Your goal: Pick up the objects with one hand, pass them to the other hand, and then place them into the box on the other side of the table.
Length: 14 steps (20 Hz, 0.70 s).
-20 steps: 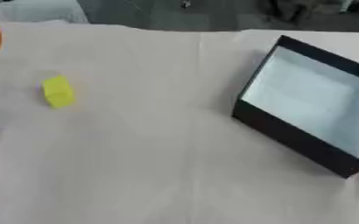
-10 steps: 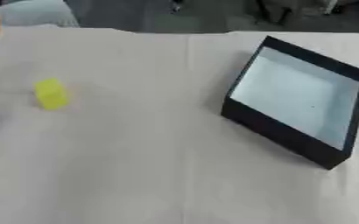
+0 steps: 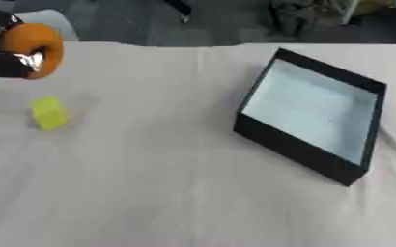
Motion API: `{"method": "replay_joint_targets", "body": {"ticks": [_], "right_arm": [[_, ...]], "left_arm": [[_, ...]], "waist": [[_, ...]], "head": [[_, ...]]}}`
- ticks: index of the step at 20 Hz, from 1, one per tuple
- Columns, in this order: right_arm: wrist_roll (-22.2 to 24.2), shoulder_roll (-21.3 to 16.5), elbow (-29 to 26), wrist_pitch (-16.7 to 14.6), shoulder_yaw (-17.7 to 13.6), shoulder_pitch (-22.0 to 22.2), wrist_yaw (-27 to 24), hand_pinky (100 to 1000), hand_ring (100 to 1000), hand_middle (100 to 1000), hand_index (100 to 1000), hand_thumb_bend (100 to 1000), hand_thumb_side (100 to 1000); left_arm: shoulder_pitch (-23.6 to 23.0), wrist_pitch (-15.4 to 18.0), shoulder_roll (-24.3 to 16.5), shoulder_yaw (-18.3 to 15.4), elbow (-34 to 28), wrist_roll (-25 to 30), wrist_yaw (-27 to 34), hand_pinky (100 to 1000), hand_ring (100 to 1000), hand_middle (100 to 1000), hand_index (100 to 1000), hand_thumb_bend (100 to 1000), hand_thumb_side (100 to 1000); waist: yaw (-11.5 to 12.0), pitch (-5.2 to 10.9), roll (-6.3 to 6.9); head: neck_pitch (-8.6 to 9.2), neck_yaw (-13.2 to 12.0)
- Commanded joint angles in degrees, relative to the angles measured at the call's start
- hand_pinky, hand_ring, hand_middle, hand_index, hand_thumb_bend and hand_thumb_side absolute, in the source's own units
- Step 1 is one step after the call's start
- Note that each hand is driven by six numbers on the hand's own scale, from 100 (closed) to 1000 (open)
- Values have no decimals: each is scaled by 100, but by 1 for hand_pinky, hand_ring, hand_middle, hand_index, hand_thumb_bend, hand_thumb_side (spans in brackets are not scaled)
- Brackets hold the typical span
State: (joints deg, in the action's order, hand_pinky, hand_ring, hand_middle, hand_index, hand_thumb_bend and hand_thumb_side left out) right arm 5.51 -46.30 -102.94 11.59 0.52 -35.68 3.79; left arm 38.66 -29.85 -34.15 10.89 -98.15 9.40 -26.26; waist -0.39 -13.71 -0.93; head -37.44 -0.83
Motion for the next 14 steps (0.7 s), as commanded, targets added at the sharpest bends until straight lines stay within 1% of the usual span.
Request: {"method": "replay_joint_targets", "body": {"ticks": [1,3,4,5,6,9,14], "right_arm": [[372,191,92,-17,286,-320,264,998,1000,1000,1000,100,350],[551,400,194,-20,466,-485,462,1000,1000,1000,1000,100,353],[630,489,248,-24,542,-557,545,1000,1000,1000,1000,100,237],[708,567,297,-36,612,-626,615,1000,1000,1000,1000,100,354],[785,639,346,-51,685,-699,680,1000,1000,1000,1000,100,327],[1021,796,483,-109,884,-874,829,1000,1000,1000,1000,100,292],[1391,1103,763,-137,1161,-1063,964,1000,1000,1000,1000,100,314]], "left_arm": [[-89,214,295,77,-510,-559,141,646,487,407,599,100,180],[-198,372,512,181,-667,-804,158,645,485,404,597,100,194],[-238,454,604,231,-726,-912,136,644,484,403,596,100,100],[-271,535,693,280,-772,-1007,128,644,484,403,595,100,200],[-290,621,775,337,-813,-1088,96,644,484,402,594,100,201],[-316,860,995,467,-894,-1248,-41,642,482,401,592,100,208],[-354,1214,1336,632,-887,-1453,-76,639,478,396,590,100,246]], "waist": [[-19,228,55],[-29,236,62],[-31,240,68],[-32,244,76],[-28,248,82],[0,261,92],[71,275,89]], "head": [[-22,93],[-51,128],[-65,142],[-79,157],[-96,177],[-150,246],[-224,364]]}}
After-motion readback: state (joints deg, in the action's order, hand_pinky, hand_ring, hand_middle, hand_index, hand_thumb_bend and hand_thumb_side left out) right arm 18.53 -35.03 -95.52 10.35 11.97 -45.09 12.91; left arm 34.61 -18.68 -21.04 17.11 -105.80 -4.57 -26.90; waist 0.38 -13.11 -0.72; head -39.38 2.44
